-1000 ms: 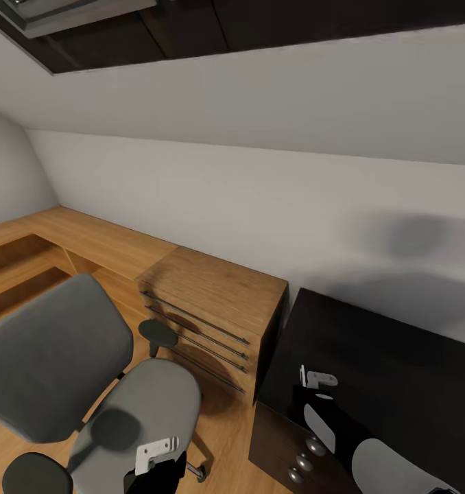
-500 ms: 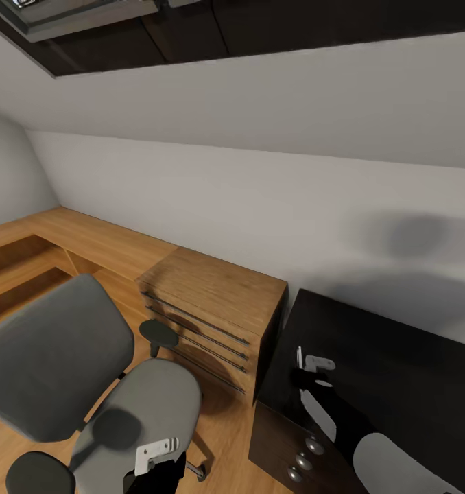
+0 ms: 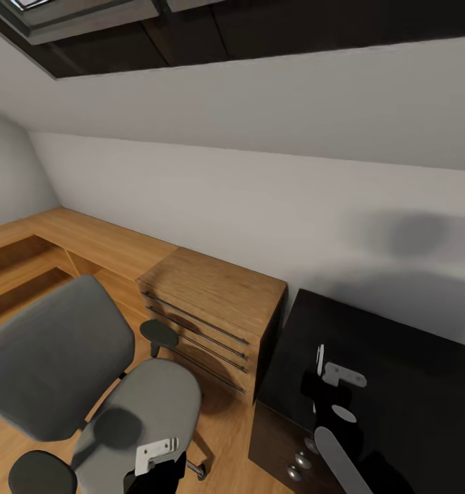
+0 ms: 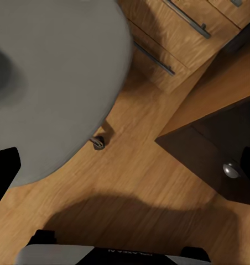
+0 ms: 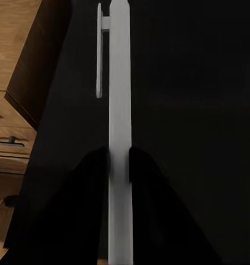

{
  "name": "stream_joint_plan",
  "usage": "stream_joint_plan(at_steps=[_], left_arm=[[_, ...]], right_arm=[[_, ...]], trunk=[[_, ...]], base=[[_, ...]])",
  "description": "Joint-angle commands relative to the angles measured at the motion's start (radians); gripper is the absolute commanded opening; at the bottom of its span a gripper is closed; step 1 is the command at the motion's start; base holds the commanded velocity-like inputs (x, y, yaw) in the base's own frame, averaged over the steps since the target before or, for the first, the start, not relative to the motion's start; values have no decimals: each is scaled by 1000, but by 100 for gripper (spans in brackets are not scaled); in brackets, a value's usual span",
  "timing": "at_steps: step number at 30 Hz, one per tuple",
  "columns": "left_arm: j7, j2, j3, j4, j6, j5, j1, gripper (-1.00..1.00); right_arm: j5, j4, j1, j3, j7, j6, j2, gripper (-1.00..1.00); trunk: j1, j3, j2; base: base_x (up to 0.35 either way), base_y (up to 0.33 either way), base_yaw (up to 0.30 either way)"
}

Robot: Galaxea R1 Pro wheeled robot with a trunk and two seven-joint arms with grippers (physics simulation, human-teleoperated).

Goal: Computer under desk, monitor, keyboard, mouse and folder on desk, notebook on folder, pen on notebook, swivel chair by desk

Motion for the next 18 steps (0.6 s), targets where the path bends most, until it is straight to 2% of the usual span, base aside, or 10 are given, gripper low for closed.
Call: stream_joint_plan(at_steps=[1,5,8,12,18], left_arm=[[9,0,-1,-2,4,10,0,100],[8,0,-2,-1,3,10,0,100],[8,0,-2,-1,3,10,0,100],[9,0,-2,-1,3,10,0,100],[9,0,-2,9,3,10,0,100]], right_arm=[[-5,-2,-1,2,-6,5,-1,-100],[-4,-4,0,2,-8,4,0,-100],[-3,-4,0,-4,-10,-7,0,-100],[-4,-4,0,-9,-12,-51,-1,-100],[-6,0,0,-11,-11,-66,-1,-100]], trunk=[[1,-2,-2],[1,-2,-2],[1,-2,-2],[1,-2,-2],[1,-2,-2]], base=[[0,0,0],[-3,0,0],[-198,0,-37],[-304,0,-209],[-332,0,-278]])
